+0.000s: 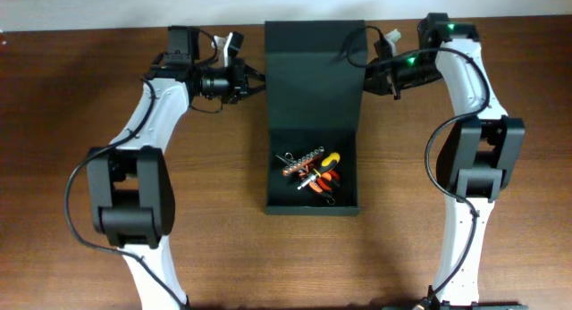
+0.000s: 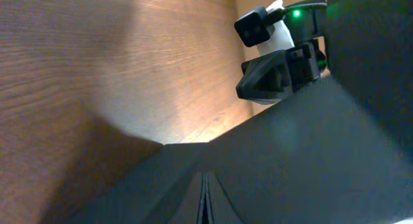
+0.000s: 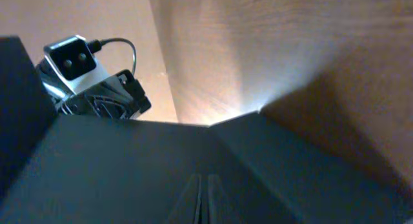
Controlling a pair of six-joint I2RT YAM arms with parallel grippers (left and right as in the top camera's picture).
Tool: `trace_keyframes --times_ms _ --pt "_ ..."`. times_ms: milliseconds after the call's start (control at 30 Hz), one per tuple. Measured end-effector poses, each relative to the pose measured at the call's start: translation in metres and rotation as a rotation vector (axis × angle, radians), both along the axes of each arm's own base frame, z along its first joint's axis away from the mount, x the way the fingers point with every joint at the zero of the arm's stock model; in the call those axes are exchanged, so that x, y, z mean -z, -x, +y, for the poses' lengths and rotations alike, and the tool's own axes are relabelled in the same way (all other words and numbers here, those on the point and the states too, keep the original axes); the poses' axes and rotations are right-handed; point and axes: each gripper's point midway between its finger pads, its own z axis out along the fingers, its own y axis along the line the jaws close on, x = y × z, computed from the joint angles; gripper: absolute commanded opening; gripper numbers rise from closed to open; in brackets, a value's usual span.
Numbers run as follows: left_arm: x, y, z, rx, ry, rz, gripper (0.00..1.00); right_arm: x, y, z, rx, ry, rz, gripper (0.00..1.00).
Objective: Pack container
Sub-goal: 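Push the lid down over the tools with both grippers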
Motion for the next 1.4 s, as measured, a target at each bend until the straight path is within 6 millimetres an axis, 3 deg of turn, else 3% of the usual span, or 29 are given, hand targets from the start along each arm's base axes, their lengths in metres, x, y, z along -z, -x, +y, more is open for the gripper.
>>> trace_keyframes --times_ms 333,500,800,1167,1400 --pt "-0.049 0.017 0.000 0.009 0.015 -0.055 0.02 -0.037 0.022 0.000 -0.054 0.004 -0.003 0.04" --pt "-0.064 0.031 0.000 0.016 0.016 -0.034 0.02 -0.043 0.025 -0.003 -0.072 0.057 -0.040 0.04" --pt "-0.074 0.064 0.001 0.047 -0.010 0.027 0.02 -0.071 0.035 -0.010 -0.079 0.160 -0.131 0.04" --pt "-0.085 0.102 0.002 0.090 -0.075 0.043 0.02 -0.149 0.067 -0.016 -0.043 0.273 -0.314 0.04" --pt "-0.088 0.120 0.003 0.109 -0.134 0.027 0.02 -0.166 0.081 -0.003 -0.071 0.303 -0.366 0.04"
